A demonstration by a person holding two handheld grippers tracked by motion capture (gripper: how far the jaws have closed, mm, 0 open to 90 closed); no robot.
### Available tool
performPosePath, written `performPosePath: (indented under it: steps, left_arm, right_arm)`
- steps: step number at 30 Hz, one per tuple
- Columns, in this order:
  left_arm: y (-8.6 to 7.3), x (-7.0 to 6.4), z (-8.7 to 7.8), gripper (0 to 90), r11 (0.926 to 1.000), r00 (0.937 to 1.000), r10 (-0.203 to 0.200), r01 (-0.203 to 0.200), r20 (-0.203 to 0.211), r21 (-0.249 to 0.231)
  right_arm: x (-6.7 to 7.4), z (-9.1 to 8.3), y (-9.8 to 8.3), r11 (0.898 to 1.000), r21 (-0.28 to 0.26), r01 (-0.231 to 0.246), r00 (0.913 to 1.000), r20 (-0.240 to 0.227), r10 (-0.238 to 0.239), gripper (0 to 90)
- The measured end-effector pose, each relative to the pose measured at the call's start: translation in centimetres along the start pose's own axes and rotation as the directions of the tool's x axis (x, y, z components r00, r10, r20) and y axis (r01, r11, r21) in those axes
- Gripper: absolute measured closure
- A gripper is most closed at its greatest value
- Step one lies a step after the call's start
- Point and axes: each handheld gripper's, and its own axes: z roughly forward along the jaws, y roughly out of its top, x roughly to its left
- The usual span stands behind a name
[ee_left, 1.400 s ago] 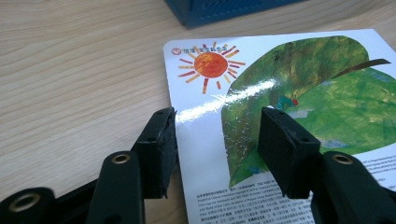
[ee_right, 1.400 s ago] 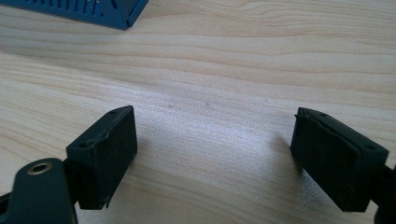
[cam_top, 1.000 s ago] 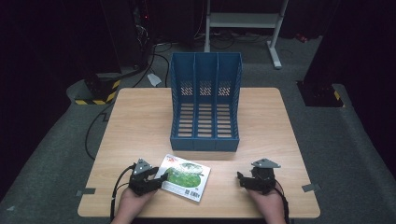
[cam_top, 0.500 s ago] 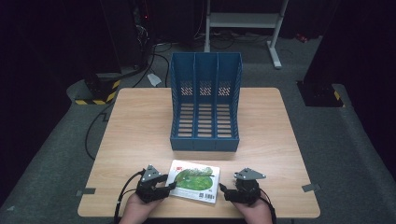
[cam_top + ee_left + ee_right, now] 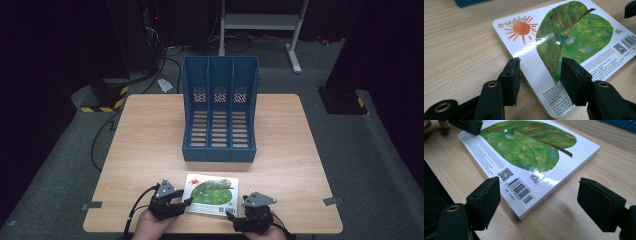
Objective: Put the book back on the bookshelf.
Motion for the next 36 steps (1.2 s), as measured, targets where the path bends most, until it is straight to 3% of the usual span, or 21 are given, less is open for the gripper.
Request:
performPosePath:
  steps: [11,17,25,32,36]
  left_arm:
    - [-0.1,0.3,0.1,49.6,0.9998,0.9998,-0.015,0.015,0.012,-0.009]
    - [0.1,0.4,0.5,49.7,0.9995,0.9996,-0.025,0.025,0.009,-0.019]
    - [0.7,0.5,1.4,50.1,0.9984,0.9989,-0.046,0.046,0.009,-0.032]
    - [1.6,0.4,2.2,48.6,0.998,0.9984,-0.056,0.055,-0.012,-0.03]
    - [2.7,0.0,2.2,46.8,0.9979,0.9979,-0.052,0.051,-0.038,-0.041]
  right_arm:
    - [-0.1,1.0,-0.3,0.998,0.06,0.007,0.9998,-0.017,-0.006,17.6]
    - [-0.3,1.2,-0.2,0.999,0.052,-0.003,0.9999,-0.016,0.004,19.4]
    - [-1.3,1.4,0.3,0.999,0.044,-0.023,0.9994,0.028,0.022,23.5]
    - [-2.4,1.5,0.4,0.998,0.035,-0.057,0.9979,0.034,0.055,24.5]
    - [-2.6,0.9,0.6,0.998,-0.003,-0.07,0.9968,0.039,0.07,28.7]
